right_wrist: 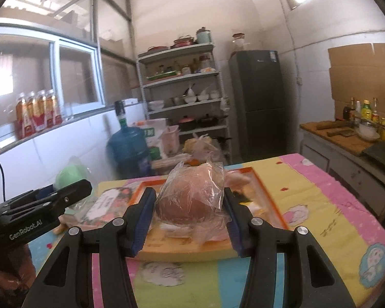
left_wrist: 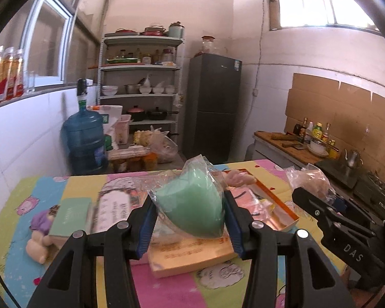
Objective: Organize soft objects
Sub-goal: 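Carry the green and peach bagged sponges with both tools over the box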
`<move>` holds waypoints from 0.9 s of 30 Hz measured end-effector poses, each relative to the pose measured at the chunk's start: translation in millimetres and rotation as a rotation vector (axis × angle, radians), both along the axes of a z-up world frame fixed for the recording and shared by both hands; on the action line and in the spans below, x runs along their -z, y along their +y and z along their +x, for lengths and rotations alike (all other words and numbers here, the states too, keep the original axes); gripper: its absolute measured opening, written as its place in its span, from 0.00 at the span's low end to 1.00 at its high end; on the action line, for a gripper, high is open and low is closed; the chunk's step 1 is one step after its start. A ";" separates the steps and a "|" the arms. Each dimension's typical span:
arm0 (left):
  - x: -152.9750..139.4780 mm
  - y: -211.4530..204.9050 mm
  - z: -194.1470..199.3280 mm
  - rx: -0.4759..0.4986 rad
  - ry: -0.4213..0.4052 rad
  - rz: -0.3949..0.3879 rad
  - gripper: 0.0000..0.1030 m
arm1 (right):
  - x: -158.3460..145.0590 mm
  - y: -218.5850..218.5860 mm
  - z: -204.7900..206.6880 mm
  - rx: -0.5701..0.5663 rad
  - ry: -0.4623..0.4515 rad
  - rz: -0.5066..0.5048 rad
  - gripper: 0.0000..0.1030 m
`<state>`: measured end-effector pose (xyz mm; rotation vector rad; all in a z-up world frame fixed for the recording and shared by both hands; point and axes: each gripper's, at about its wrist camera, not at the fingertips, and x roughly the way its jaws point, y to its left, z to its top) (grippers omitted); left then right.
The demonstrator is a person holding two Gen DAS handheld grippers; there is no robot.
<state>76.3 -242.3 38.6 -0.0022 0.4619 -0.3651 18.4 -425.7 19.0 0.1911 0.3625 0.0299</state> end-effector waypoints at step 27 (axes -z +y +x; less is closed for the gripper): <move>84.3 -52.6 68.5 -0.008 0.210 0.078 0.48 | 69.0 -64.5 68.8 0.055 0.183 0.051 0.52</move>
